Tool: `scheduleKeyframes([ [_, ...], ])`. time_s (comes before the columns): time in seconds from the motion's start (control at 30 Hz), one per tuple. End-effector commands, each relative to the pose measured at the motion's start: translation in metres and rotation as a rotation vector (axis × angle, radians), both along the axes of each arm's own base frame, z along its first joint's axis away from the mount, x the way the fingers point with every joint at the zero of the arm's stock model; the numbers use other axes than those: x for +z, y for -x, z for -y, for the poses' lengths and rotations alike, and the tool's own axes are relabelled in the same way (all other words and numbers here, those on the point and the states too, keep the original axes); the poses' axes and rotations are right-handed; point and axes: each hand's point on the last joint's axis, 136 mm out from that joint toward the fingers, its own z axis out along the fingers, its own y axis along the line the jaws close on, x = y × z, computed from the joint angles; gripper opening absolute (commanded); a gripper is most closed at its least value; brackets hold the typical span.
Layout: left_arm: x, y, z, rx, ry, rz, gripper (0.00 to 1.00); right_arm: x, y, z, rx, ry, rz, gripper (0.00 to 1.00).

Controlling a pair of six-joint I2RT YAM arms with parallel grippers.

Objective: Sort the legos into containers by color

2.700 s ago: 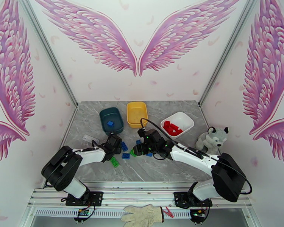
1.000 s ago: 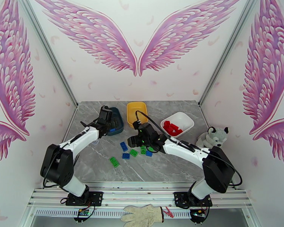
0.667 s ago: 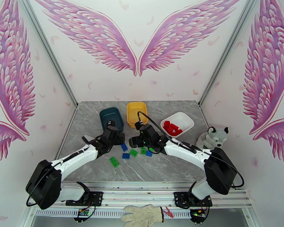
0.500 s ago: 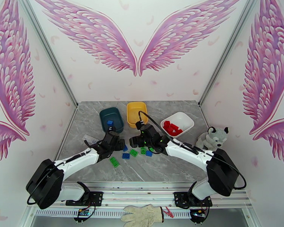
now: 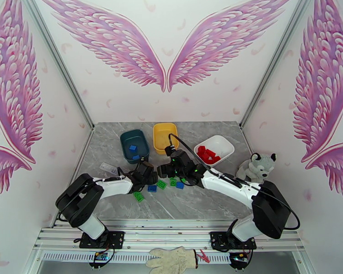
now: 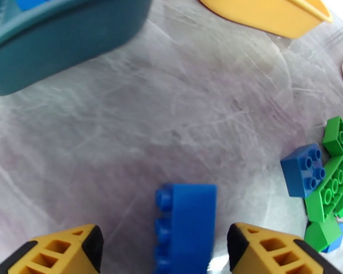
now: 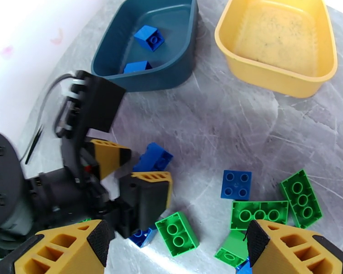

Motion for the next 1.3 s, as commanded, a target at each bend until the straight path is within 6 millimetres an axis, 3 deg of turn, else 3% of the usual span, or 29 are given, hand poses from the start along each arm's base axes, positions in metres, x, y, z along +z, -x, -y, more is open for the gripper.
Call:
scheduleKeyframes([
  [0.0,0.001,-0.012,0.015,-0.008,0.023,0.009,0.73,0.005,0.003,0.004,-0.014,-0.002,0.013,0.85],
  [0.3,0.001,-0.015,0.012,-0.006,-0.072,0.025,0.67,0.005,0.002,0.006,-0.024,0.005,0.017,0.85],
  [0.53,0.014,-0.011,0.010,-0.016,-0.138,0.056,0.55,0.005,0.001,0.007,-0.028,0.008,0.019,0.85],
  [0.8,0.023,-0.010,0.010,-0.028,-0.144,0.070,0.33,0.006,0.002,0.008,-0.029,0.002,0.023,0.83],
  [1.07,0.063,-0.009,-0.011,0.010,-0.069,0.135,0.27,0.013,0.007,0.004,-0.004,-0.040,0.029,0.78],
  [1.27,0.097,-0.025,-0.044,0.076,0.012,0.179,0.27,0.022,0.022,-0.023,0.141,-0.157,0.012,0.78],
])
